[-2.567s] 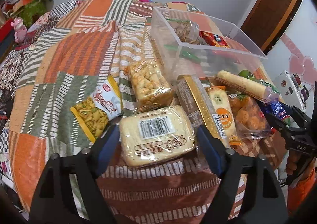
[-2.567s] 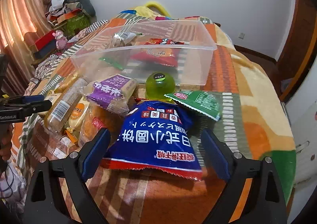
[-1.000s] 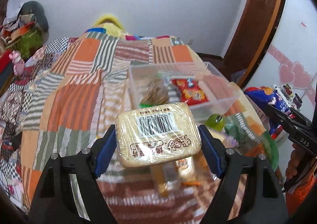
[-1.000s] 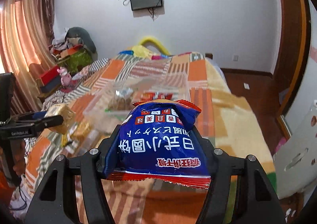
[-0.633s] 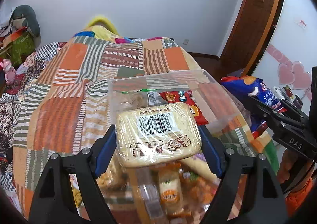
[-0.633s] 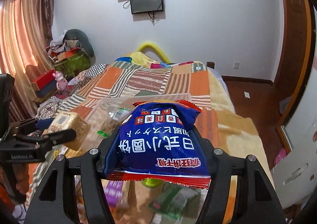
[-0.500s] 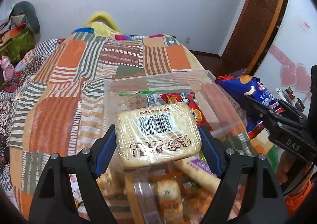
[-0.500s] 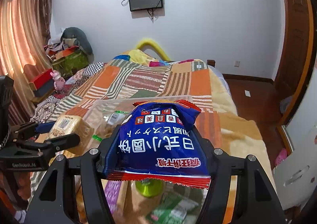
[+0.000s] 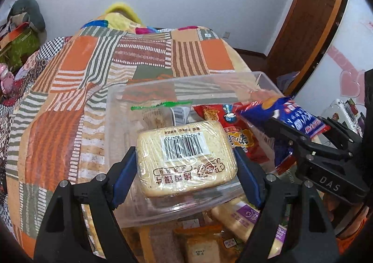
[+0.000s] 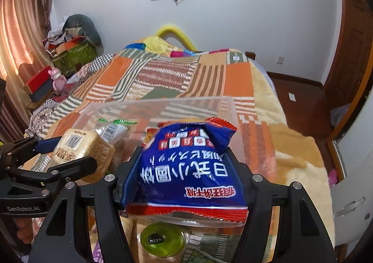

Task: Organize snacks
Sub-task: 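Carry the bread loaf and blue bag into the clear box and release, then grasp the yellow-white snack bag with the left tool while the right tool grasps the green packet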

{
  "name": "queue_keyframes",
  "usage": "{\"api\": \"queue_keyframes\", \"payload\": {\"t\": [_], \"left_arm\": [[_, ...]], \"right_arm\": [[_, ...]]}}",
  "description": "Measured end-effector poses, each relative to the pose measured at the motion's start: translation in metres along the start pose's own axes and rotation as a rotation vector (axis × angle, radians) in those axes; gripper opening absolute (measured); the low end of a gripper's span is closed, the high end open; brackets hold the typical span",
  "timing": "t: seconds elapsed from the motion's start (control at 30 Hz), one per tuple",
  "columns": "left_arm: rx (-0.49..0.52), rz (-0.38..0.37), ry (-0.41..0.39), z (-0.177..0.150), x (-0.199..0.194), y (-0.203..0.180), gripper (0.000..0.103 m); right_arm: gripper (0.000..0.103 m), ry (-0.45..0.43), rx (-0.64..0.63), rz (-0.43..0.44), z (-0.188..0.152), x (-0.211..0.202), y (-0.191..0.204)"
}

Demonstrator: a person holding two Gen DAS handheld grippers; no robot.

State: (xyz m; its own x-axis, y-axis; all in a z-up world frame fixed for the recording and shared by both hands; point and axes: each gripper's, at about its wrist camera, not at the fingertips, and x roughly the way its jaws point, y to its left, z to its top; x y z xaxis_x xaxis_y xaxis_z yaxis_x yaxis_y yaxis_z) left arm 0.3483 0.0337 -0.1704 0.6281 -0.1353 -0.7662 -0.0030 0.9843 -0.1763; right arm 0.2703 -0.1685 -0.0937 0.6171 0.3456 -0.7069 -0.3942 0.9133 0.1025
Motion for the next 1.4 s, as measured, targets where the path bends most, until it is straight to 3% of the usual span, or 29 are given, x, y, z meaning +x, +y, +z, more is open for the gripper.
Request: {"api": "queue_keyframes", "payload": {"t": [0.1,0.4,0.77,1.1,1.4], "left_arm": [[0.005,0.009,0.01,-0.004,0.001,0.0,0.08],[0.027,0.008,-0.071,-0.005,-0.046,0.004,0.081],[0.044,0.076,-0.111,-0.025,-0.109,0.049,0.084],[-0.042,0.155,-0.014,-0.074,-0.105,0.12,0.085],[-0.025,0.136,0.104,-0.12,-0.072,0.151,0.085]], "right_arm": [[0.065,0.003,0.005,0.001,0.0,-0.002,-0.002],[0.072,-0.05,-0.031,-0.016,0.001,-0.032,-0.002],[0.078,-0.084,-0.006,-0.011,-0.014,-0.072,-0.011],[0.08,-0.049,0.002,-0.054,-0.043,-0.076,-0.012],[0.08,0.049,0.055,-0.055,-0.078,-0.064,-0.019]]}}
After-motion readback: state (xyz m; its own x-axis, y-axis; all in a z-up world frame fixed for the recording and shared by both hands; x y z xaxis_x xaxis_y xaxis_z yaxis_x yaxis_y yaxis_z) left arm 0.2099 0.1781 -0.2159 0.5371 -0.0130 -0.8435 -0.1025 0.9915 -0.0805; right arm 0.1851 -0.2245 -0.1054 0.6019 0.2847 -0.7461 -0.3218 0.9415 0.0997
